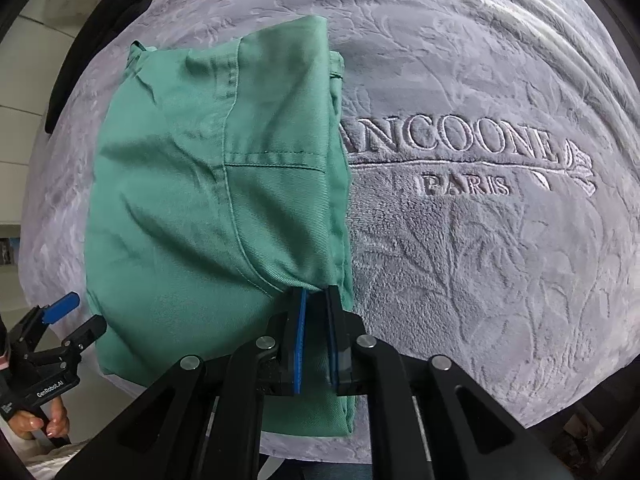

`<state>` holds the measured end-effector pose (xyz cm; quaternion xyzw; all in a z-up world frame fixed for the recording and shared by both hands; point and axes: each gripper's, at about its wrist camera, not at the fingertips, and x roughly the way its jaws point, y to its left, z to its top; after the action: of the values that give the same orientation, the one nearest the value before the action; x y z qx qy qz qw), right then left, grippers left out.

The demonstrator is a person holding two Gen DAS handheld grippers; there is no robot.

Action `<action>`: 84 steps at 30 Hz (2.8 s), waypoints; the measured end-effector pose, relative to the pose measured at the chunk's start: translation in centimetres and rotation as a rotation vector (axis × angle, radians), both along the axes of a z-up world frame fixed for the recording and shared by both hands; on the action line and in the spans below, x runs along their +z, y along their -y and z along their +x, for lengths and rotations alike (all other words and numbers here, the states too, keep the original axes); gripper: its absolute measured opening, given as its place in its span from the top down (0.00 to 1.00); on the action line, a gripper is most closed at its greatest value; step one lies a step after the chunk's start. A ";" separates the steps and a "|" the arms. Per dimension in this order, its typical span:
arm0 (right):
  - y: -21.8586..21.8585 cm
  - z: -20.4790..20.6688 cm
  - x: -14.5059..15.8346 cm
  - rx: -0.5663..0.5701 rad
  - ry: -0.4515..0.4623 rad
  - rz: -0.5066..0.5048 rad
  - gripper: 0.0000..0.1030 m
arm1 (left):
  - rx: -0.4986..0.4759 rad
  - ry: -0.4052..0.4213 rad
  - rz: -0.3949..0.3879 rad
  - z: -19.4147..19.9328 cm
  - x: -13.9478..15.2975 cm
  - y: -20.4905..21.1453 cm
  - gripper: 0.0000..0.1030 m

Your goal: Fold large clothes

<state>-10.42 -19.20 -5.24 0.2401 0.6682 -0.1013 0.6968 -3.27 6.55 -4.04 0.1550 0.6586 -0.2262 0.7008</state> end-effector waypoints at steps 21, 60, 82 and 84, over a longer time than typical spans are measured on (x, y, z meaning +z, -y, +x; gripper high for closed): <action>0.5 0.6 2.9 0.006 0.005 -0.014 0.89 | 0.015 0.038 -0.011 1.6 3.0 0.7 0.00; -1.4 2.3 10.7 0.024 0.055 -0.247 0.00 | 0.107 0.182 0.037 3.1 9.4 3.3 0.00; -1.4 2.2 10.7 0.020 0.049 -0.246 0.00 | 0.105 0.187 0.041 3.0 9.4 3.4 0.00; -1.4 2.2 10.7 0.019 0.049 -0.245 0.00 | 0.105 0.188 0.041 2.9 9.4 3.4 0.00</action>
<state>-8.20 -17.79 5.47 0.1490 0.6360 -0.1697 0.7379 -0.33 3.19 5.38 0.1551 0.6019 -0.1602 0.7669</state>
